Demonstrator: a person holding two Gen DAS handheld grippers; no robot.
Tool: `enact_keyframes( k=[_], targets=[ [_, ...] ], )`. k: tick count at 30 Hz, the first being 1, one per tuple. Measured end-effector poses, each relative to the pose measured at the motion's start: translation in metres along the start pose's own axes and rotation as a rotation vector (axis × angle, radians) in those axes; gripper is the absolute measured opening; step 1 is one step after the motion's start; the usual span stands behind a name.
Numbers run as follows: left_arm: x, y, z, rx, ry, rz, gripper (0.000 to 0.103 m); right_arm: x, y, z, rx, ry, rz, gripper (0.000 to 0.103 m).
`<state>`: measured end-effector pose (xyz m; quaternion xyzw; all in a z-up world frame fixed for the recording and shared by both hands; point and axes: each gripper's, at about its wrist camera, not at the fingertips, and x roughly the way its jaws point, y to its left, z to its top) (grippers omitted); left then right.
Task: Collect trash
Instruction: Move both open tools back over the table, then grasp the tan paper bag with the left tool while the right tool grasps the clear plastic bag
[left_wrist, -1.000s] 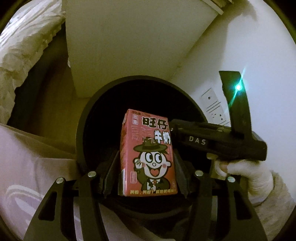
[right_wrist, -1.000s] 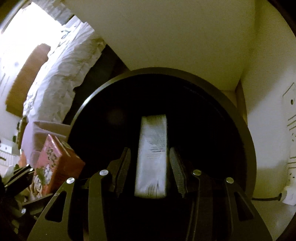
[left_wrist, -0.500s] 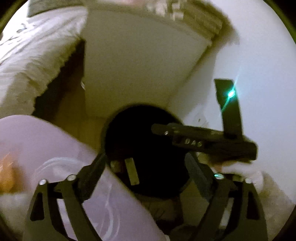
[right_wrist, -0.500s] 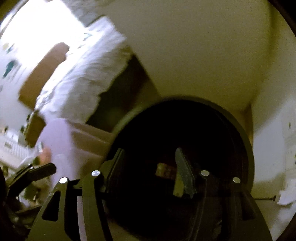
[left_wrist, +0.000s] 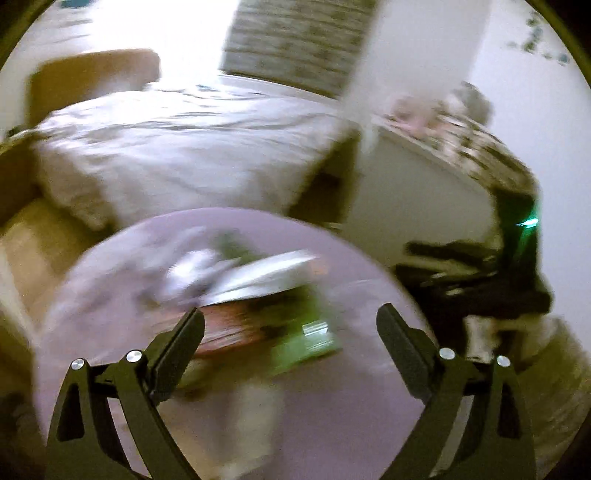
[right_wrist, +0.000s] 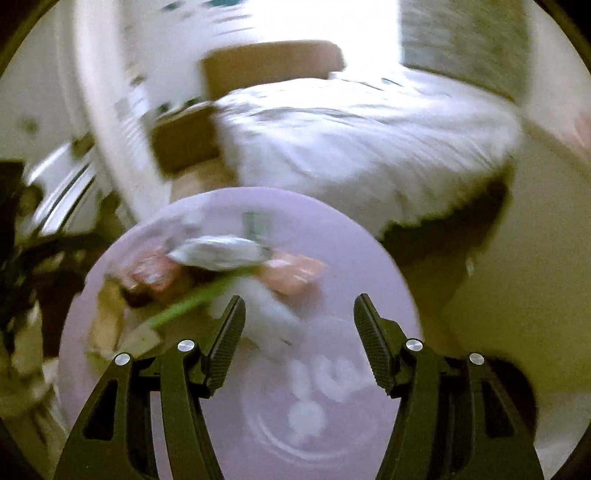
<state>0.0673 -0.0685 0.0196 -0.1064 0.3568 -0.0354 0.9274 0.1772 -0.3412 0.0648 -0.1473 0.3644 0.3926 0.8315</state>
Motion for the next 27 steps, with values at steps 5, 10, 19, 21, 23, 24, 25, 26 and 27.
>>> enact_keyframes(
  k=[5, 10, 19, 21, 23, 24, 25, 26, 27],
  targets=[
    [-0.006, 0.076, -0.033, -0.132, 0.085, 0.097, 0.092, 0.026, 0.054, 0.036, -0.262, 0.034, 0.02, 0.061],
    [0.01, 0.111, -0.054, -0.205, 0.162, 0.096, 0.087, 0.066, 0.092, 0.052, -0.492, 0.141, 0.014, 0.061],
    [0.052, 0.118, -0.076, -0.195, 0.22, 0.108, 0.052, 0.122, 0.105, 0.05, -0.626, 0.312, -0.064, 0.041],
    [0.052, 0.118, -0.075, -0.179, 0.2, 0.111, 0.039, 0.126, 0.107, 0.049, -0.609, 0.312, -0.075, 0.034],
    [0.051, 0.12, -0.076, -0.191, 0.185, 0.098, 0.027, 0.122, 0.103, 0.049, -0.556, 0.29, -0.062, 0.029],
    [0.047, 0.12, -0.074, -0.19, 0.174, 0.103, 0.027, 0.117, 0.1, 0.05, -0.519, 0.27, -0.047, 0.026],
    [0.046, 0.12, -0.074, -0.189, 0.158, 0.104, 0.027, 0.113, 0.097, 0.051, -0.488, 0.254, -0.035, 0.025],
    [0.042, 0.121, -0.074, -0.19, 0.146, 0.1, 0.026, 0.105, 0.092, 0.053, -0.434, 0.229, -0.012, 0.025],
    [0.035, 0.121, -0.072, -0.195, 0.128, 0.091, 0.026, 0.097, 0.088, 0.055, -0.376, 0.202, 0.017, 0.025]
  ],
)
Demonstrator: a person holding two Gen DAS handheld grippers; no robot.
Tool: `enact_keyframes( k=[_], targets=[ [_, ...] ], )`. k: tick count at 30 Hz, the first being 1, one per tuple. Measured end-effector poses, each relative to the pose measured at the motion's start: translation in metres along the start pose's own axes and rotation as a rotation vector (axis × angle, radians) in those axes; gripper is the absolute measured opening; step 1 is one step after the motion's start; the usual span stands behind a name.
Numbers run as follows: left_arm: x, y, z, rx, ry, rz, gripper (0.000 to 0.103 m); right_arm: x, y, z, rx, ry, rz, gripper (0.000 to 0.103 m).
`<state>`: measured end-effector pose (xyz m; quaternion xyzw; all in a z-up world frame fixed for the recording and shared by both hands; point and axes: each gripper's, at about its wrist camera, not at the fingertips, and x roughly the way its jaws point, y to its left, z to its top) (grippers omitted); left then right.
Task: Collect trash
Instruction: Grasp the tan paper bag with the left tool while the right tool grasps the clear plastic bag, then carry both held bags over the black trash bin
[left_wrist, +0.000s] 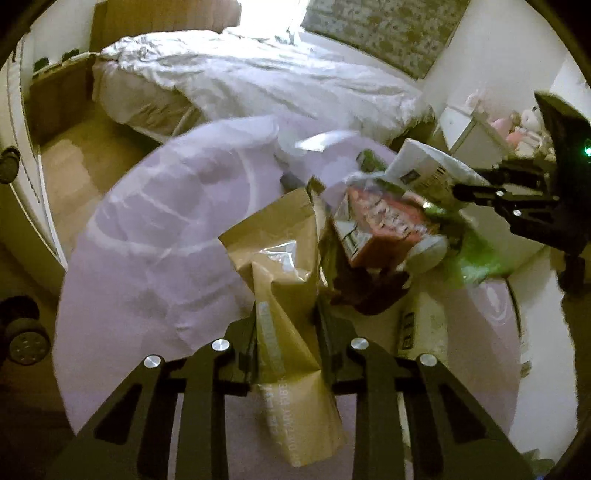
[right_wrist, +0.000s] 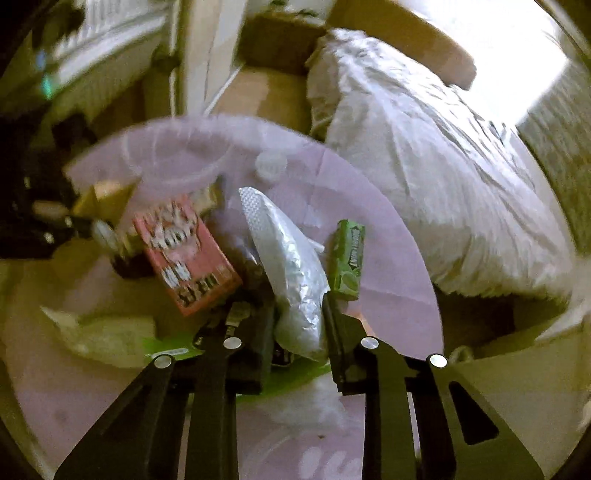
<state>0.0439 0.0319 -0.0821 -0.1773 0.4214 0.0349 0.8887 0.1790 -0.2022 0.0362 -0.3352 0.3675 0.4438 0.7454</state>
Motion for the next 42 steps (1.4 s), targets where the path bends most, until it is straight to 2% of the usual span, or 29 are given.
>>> enact_keyframes(
  k=[5, 9, 13, 16, 20, 26, 36, 42],
  targets=[
    [-0.041, -0.01, 0.01, 0.02, -0.088, -0.061, 0.026, -0.045, -0.026, -0.019, 0.272, -0.144, 0.141, 0.025],
    [-0.07, -0.049, 0.029, 0.11, -0.151, -0.145, 0.026, -0.068, -0.048, -0.045, 0.484, -0.216, 0.268, 0.025],
    [-0.07, -0.094, 0.042, 0.179, -0.141, -0.259, 0.026, -0.091, -0.073, -0.076, 0.687, -0.268, 0.336, 0.025],
    [-0.062, -0.13, 0.051, 0.222, -0.123, -0.346, 0.026, -0.107, -0.092, -0.105, 0.828, -0.295, 0.342, 0.025],
    [-0.041, -0.186, 0.061, 0.291, -0.088, -0.454, 0.026, -0.13, -0.12, -0.151, 0.993, -0.334, 0.286, 0.025],
    [0.002, -0.258, 0.06, 0.371, -0.01, -0.557, 0.026, -0.149, -0.142, -0.225, 1.171, -0.341, 0.18, 0.025],
    [0.073, -0.341, 0.044, 0.457, 0.139, -0.604, 0.027, -0.145, -0.159, -0.311, 1.358, -0.311, 0.057, 0.025],
    [0.105, -0.366, 0.03, 0.507, 0.215, -0.617, 0.027, -0.131, -0.167, -0.356, 1.447, -0.28, 0.007, 0.025]
  ],
)
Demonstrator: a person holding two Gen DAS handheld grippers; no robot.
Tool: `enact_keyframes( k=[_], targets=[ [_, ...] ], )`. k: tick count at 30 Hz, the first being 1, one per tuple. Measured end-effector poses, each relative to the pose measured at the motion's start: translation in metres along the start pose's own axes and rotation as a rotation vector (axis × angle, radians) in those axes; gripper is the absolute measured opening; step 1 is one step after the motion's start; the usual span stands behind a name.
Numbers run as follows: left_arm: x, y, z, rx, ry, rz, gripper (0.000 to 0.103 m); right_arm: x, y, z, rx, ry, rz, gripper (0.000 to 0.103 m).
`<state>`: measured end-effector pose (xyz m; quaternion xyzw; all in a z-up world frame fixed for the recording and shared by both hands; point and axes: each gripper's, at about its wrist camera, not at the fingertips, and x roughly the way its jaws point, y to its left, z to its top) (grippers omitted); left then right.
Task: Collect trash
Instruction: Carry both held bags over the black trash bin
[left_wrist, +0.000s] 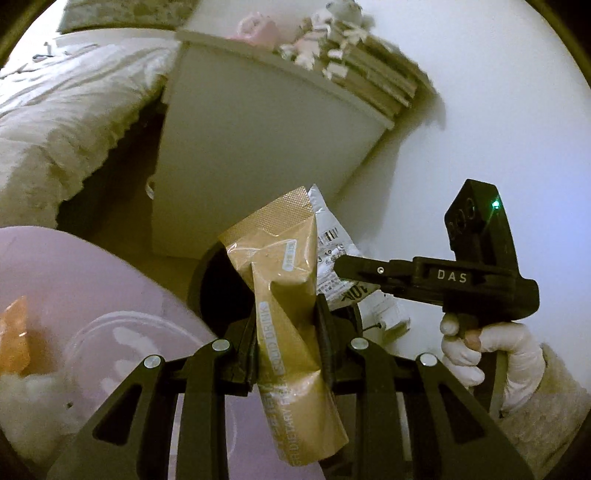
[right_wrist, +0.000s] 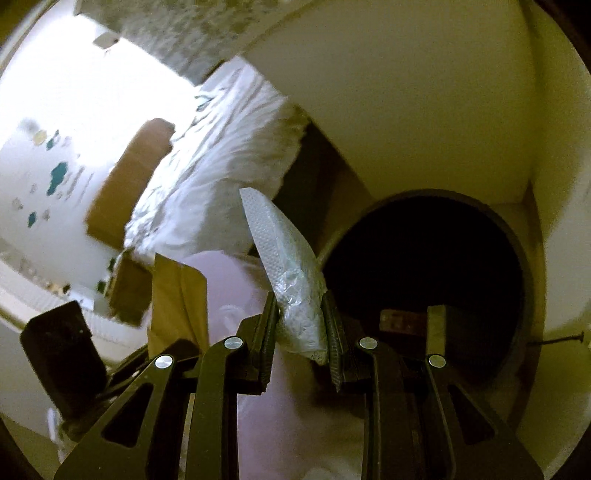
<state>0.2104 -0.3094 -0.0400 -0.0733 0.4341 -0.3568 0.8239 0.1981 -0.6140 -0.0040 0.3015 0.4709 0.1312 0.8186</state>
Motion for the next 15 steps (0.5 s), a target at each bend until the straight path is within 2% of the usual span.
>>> enact_keyframes(
  k=[5, 15],
  targets=[
    [0.026, 0.0, 0.002, -0.005, 0.046, -0.001, 0.027, 0.003, -0.03, -0.002, 0.041, -0.006, -0.032, 0.025],
    [0.063, -0.009, 0.009, 0.004, 0.106, 0.007, 0.027, 0.005, -0.056, -0.006, 0.073, -0.001, -0.064, 0.025]
  ],
)
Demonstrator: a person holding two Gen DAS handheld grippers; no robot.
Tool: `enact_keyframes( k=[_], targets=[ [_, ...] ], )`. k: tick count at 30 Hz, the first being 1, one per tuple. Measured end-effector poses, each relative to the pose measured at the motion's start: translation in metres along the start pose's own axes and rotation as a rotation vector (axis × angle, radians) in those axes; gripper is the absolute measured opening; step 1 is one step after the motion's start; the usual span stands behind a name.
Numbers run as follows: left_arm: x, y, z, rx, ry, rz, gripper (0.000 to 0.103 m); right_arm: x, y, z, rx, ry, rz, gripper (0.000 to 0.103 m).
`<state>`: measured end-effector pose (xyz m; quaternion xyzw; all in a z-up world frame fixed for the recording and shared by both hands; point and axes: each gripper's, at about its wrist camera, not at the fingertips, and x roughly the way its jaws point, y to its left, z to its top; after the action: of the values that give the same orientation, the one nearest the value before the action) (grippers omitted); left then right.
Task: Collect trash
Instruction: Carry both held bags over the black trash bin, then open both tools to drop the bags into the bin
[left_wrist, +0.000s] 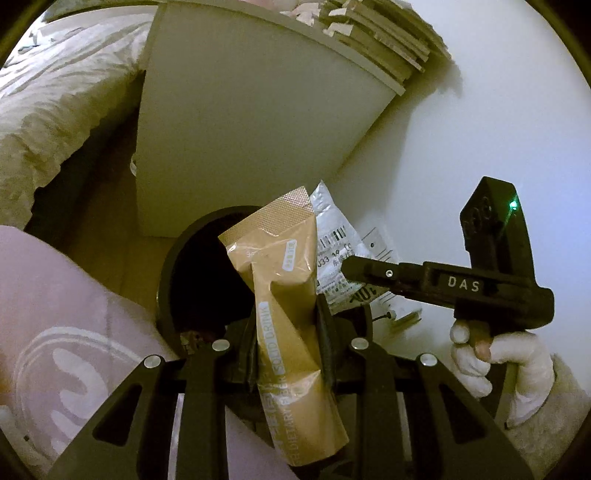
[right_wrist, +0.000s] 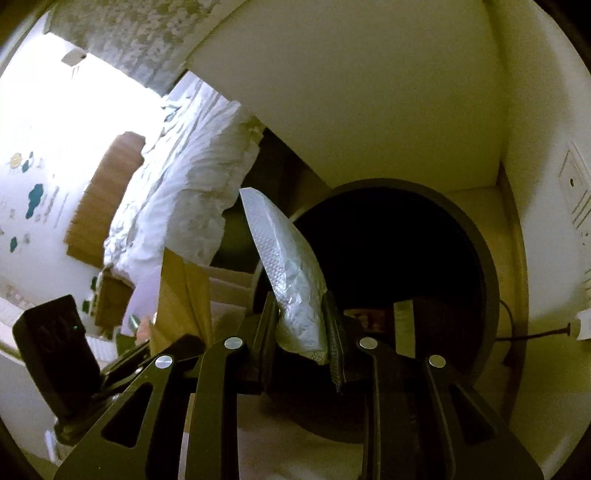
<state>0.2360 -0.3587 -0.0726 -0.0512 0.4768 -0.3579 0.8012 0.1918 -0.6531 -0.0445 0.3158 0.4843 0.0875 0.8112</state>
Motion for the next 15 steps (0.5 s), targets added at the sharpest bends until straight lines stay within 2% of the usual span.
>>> enact_keyframes(
  k=[10, 12, 13, 14, 15],
  targets=[
    [0.021, -0.004, 0.006, 0.013, 0.039, 0.017, 0.03, 0.002, -0.012, 0.004, 0.035, 0.0, -0.051, 0.027],
    [0.023, -0.007, 0.007, 0.026, 0.046, 0.033, 0.046, 0.0, -0.013, 0.004, 0.039, -0.003, -0.075, 0.031],
    [0.021, -0.008, 0.007, 0.029, 0.037, 0.043, 0.065, -0.002, -0.014, 0.003, 0.047, -0.007, -0.078, 0.037],
    [0.019, -0.008, 0.006, 0.031, 0.027, 0.048, 0.081, -0.003, -0.015, 0.002, 0.054, -0.011, -0.076, 0.04],
    [0.014, -0.01, 0.005, 0.033, 0.003, 0.052, 0.084, -0.004, -0.016, 0.002, 0.059, -0.015, -0.08, 0.044]
  ],
)
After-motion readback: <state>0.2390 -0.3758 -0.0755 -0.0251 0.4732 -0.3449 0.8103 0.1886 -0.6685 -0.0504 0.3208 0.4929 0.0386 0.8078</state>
